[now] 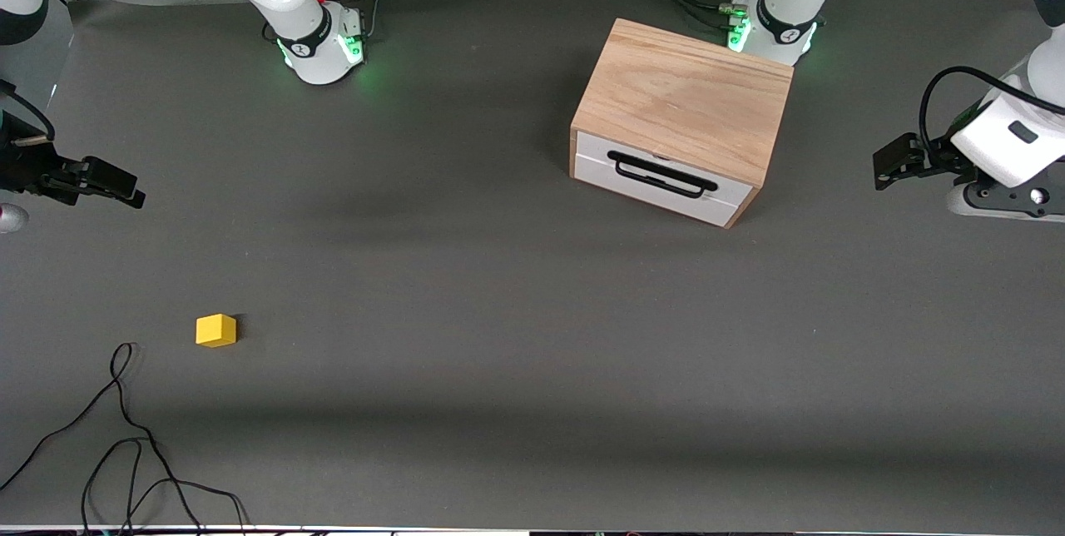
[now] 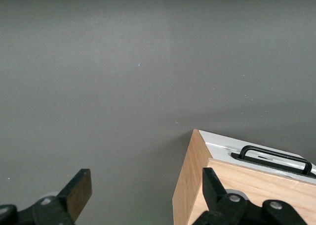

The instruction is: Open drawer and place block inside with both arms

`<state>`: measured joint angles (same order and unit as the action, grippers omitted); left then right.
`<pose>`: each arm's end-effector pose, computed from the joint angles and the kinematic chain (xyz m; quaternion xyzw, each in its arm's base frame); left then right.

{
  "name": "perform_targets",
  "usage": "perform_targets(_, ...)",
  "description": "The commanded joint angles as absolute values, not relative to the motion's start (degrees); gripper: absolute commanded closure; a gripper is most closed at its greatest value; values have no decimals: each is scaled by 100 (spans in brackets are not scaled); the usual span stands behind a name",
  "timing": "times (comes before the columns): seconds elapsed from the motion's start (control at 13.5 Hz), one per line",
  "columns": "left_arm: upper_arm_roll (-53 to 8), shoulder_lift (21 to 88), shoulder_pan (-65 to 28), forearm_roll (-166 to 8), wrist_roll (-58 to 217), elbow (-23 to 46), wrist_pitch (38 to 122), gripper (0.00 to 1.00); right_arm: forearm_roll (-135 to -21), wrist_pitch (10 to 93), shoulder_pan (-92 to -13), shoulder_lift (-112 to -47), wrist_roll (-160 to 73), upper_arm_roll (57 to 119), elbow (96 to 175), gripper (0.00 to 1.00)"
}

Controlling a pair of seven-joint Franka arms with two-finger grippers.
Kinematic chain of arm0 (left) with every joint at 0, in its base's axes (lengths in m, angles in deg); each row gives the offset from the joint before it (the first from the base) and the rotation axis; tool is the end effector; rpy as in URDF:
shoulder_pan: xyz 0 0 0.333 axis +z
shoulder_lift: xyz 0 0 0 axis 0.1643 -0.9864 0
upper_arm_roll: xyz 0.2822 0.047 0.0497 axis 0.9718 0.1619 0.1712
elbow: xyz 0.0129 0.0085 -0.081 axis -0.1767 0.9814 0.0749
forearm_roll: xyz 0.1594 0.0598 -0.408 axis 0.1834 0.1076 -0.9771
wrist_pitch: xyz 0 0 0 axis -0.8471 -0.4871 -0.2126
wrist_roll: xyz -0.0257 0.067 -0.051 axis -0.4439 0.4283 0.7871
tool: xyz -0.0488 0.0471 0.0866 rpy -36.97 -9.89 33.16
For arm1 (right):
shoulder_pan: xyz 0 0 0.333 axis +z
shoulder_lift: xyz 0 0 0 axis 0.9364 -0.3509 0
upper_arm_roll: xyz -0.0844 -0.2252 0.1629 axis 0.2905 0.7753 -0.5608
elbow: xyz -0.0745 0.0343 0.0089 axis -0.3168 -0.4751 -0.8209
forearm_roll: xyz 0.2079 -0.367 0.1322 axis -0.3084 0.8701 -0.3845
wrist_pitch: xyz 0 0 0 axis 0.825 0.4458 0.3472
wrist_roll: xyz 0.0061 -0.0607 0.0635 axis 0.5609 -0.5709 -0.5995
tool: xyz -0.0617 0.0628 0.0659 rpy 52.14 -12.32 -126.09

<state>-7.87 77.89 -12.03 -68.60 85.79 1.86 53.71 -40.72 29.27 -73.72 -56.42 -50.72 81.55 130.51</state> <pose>0.6117 -0.0622 0.5701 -0.9984 0.0514 0.0197 0.0108 0.6094 -0.0349 0.5614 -0.9989 0.0451 0.0089 0.0004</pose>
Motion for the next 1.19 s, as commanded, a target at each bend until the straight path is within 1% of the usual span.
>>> perform_targets(0.0, -796, 7830, -1209, -6810, 8628, 224, 5373, 0, -4042, 2930, -7359, -5624, -5093, 8130, 13032, 0)
perform_targets(0.44, -796, 7830, -1209, -6810, 8654, 224, 5373, 0, -4042, 2957, -7359, -5642, -5067, 8121, 13006, 0)
perform_targets(0.59, -796, 7690, -1201, -6801, 8707, 189, 5304, 0, -4016, 2992, -7376, -5685, -4918, 8165, 13015, 0)
perform_targets(0.81, -805, 7663, -1201, -6819, 8707, 198, 5154, 0, -3972, 3000, -7578, -5773, -4312, 8235, 12997, 0)
perform_targets(0.96, -805, 7663, -1209, -6854, 8672, 198, 5119, 0, -3963, 3044, -7675, -5852, -3900, 8436, 12988, 0)
perform_targets(1.11, -840, 7680, -1288, -6863, 8436, 180, 5031, 0, -3981, 3237, -7675, -5984, -3311, 8788, 12953, 0)
